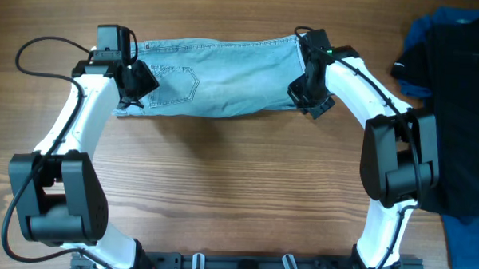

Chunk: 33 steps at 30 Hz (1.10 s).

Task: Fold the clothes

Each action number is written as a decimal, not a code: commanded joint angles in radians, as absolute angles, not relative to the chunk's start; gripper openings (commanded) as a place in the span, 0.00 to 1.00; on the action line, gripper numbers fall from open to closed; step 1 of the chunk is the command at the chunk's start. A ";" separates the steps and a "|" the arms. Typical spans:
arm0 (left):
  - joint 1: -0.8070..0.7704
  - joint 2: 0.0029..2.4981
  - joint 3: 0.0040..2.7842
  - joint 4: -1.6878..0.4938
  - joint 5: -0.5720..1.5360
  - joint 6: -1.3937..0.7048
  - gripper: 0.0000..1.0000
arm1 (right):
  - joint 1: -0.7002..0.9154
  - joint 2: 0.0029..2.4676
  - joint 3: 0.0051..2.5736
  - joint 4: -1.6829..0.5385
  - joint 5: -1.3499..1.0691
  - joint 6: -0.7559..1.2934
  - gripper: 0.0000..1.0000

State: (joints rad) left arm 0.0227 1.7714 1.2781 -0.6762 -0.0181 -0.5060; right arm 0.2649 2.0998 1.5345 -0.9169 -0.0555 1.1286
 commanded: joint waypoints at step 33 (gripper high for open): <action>0.029 2.126 1.279 -0.053 -0.015 -0.351 0.04 | 0.258 2.172 1.552 -0.775 0.007 0.316 0.04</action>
State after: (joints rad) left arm 0.0223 2.0987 1.2785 -0.0792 -0.0021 -0.4217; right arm 0.2630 2.1677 1.5589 -0.7620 -0.0143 0.3092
